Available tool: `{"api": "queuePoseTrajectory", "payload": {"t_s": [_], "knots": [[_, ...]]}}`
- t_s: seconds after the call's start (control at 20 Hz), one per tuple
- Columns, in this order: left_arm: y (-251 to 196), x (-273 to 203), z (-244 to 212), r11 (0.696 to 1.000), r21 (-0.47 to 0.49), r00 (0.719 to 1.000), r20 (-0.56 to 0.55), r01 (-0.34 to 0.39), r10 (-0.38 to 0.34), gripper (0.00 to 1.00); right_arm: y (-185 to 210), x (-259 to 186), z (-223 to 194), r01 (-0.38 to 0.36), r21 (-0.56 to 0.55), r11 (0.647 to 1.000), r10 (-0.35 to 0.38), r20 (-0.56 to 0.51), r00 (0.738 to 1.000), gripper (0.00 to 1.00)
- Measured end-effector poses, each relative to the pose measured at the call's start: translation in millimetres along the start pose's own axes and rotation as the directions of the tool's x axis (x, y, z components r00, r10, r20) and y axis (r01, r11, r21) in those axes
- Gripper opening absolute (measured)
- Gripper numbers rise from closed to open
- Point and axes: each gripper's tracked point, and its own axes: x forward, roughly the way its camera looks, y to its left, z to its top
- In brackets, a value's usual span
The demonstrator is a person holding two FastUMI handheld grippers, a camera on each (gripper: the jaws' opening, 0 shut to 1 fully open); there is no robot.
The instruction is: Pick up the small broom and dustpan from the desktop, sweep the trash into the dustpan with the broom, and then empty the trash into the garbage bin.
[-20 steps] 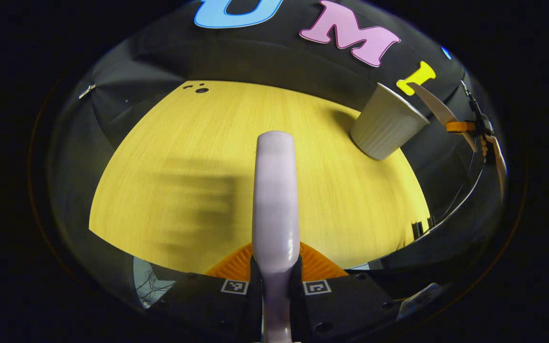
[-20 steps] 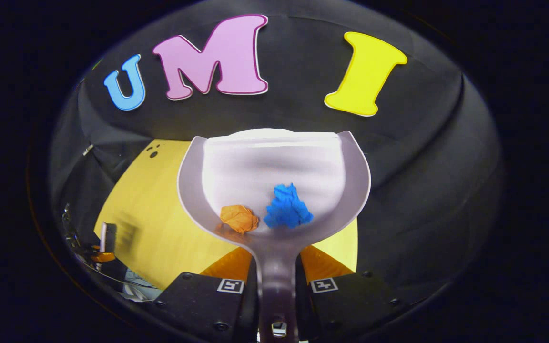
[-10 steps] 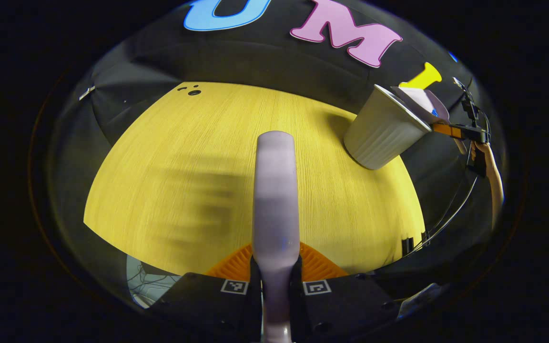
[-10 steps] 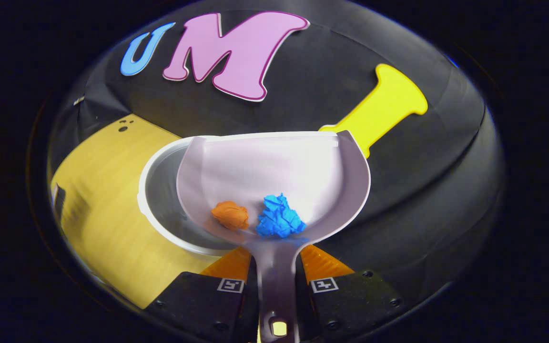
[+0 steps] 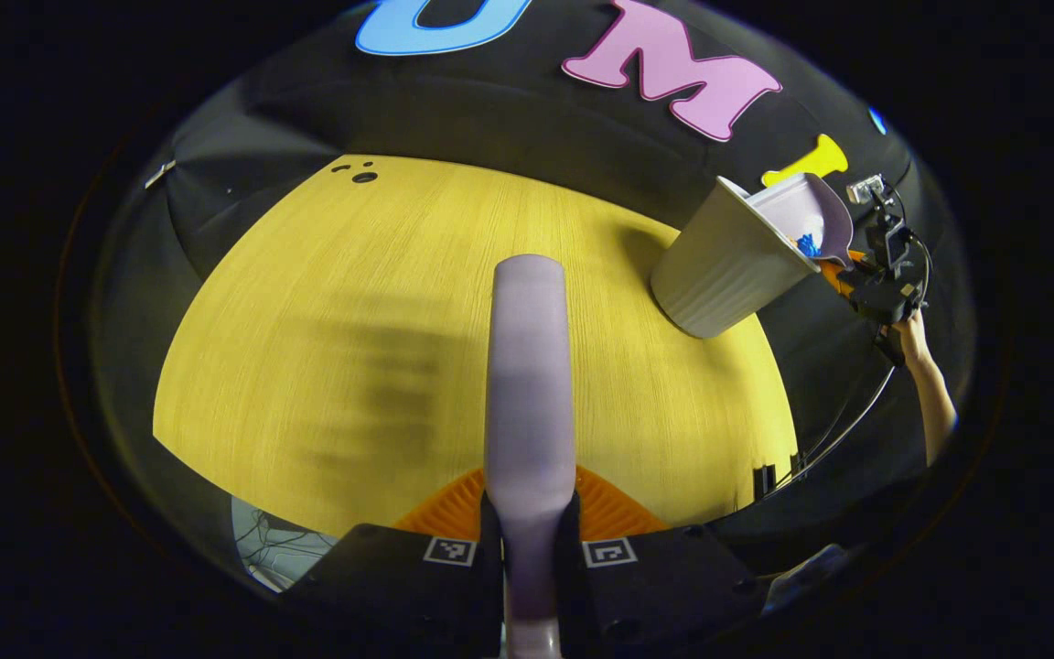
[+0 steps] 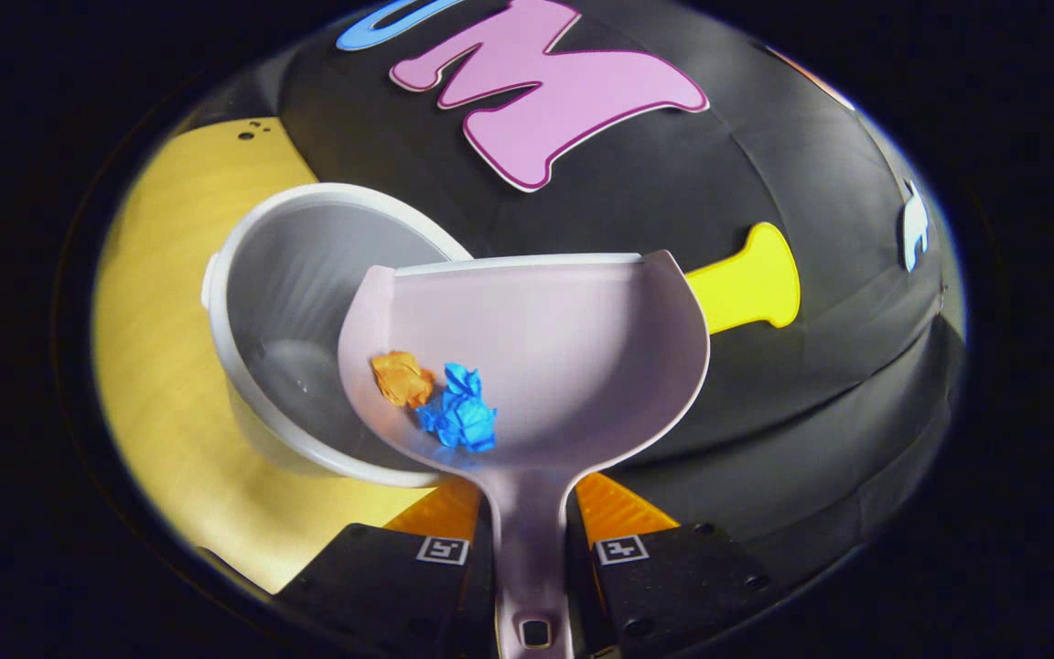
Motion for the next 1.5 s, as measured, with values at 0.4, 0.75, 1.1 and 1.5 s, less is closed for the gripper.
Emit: {"api": "queuePoseTrajectory", "payload": {"t_s": [0.4,0.75,1.1,1.5], "knots": [[35,0,-1,0.999,0.005,0.999,-0.024,0.040,-0.040,0.28,-24,-7,-3,0.159,-0.338,0.927,-0.138,0.085,0.987,0.35],[41,-2,5,0.997,0.013,0.997,-0.016,0.073,-0.073,0.28,-21,-13,-2,0.163,-0.509,0.845,-0.133,0.095,0.987,0.35],[51,-2,12,0.998,0.007,0.998,0.006,0.067,-0.067,0.28,-20,-12,-2,0.096,-0.361,0.928,-0.099,0.008,0.995,0.35],[68,-10,16,0.999,-0.002,0.998,0.038,0.043,-0.043,0.28,-47,-23,-1,0.010,0.216,0.976,0.019,-0.131,0.991,0.36]]}}
